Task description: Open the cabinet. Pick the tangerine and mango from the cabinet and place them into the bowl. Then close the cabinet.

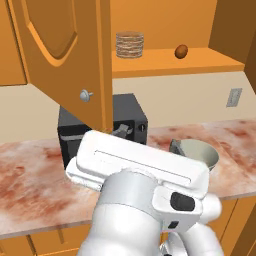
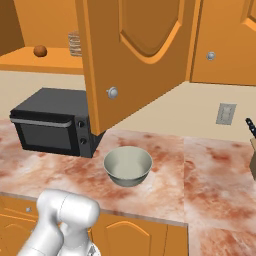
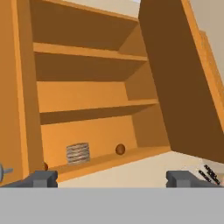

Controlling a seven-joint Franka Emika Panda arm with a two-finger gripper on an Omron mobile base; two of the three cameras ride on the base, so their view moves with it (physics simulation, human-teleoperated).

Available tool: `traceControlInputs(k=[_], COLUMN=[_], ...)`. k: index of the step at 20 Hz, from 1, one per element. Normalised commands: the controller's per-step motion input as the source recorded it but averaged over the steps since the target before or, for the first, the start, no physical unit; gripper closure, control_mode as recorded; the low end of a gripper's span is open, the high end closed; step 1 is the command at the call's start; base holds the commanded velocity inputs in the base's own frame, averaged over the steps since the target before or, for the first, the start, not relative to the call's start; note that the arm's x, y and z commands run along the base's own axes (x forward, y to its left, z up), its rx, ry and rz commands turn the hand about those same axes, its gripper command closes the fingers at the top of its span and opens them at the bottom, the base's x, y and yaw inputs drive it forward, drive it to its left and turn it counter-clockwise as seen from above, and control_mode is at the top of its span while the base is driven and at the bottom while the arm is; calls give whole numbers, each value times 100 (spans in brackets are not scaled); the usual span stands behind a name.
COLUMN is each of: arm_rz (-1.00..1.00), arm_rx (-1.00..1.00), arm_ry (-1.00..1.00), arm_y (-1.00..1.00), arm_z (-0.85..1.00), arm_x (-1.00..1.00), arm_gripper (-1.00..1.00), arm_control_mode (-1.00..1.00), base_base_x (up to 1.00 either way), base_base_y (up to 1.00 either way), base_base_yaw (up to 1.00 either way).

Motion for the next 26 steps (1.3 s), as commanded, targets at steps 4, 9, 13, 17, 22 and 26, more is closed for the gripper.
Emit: traceControlInputs(k=[4,9,13,17,22,26], arm_rz=[25,30,39,37,21,21], arm_rx=[13,11,9,4,0,0], arm_ry=[1,1,0,1,0,0], arm_y=[-68,-62,-46,-28,-10,0], arm_z=[2,0,5,6,1,0], arm_x=[-29,-30,1,10,53,89], arm_gripper=[-100,-100,-100,-100,-100,-100], arm_control_mode=[-100,-100,-100,-100,-100,-100], base_base_x=[0,0,0,0,0,0], base_base_y=[0,0,0,0,0,0], base_base_yaw=[0,0,0,0,0,0])
